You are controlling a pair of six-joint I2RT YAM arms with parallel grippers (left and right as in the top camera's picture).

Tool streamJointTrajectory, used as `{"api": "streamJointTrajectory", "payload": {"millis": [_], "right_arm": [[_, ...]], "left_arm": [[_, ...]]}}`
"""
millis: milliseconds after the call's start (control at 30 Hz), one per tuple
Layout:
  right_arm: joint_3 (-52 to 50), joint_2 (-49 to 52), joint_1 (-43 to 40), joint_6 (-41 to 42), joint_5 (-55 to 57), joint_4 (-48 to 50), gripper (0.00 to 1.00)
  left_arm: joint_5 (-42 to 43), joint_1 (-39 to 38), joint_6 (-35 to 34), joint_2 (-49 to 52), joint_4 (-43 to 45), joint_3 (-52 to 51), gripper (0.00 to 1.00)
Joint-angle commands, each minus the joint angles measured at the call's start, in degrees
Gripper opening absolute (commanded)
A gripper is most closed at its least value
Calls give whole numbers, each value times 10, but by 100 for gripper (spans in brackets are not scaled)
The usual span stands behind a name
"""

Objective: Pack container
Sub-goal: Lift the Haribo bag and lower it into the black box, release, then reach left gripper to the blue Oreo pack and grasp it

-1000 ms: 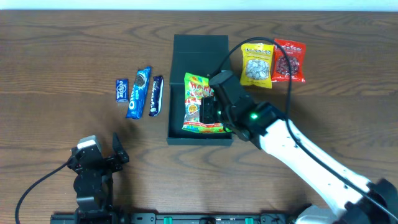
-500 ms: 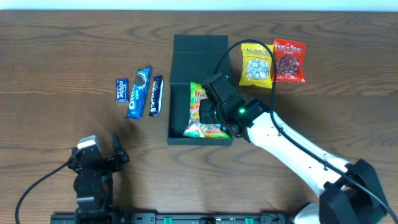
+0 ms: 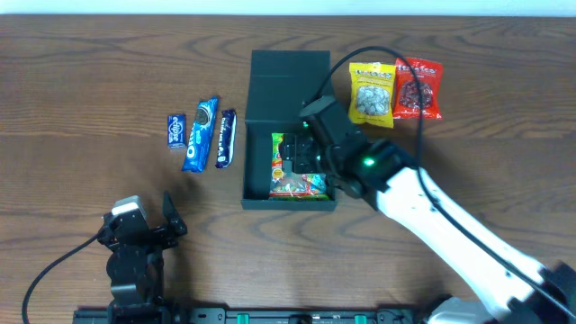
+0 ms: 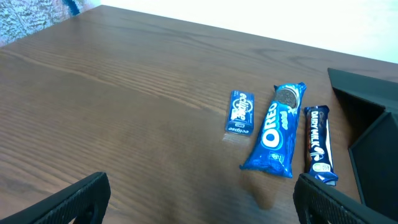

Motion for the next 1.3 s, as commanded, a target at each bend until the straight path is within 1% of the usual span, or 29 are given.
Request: {"api": "streamJointTrajectory", "payload": {"millis": [0,167,267,333,533,700,833,1067,1167,1267], "right_arm": [[29,-53,3,-40,2,-18,82],[31,-114,3,-53,2,-60,86],[31,-146,3,-76,2,-88,90],[31,-167,3,-83,2,-113,93],[31,-207,3,-94,0,-170,99],[31,-217,3,-96,-16,-198,99],[31,-217,3,-110,-24,-204,99],[31,-217,3,-110,-28,-209,99],[31,-217,3,-110,-26,-209,99],[31,-217,3,-111,-26,-209,99]], "left_arm": [[-5,4,-2,-4,-4,-12,95],[-5,4,-2,-4,-4,-12,95],[-5,4,-2,-4,-4,-12,95],[-5,4,-2,-4,-4,-12,95],[-5,4,-2,-4,-4,-12,95],[-5,4,-2,-4,-4,-12,95],[-5,4,-2,-4,-4,-12,95],[-2,3,-3,-4,-3,-12,95],[37,3,-7,-4,-4,-12,95],[118,3,-8,-4,2,-12,95]]}}
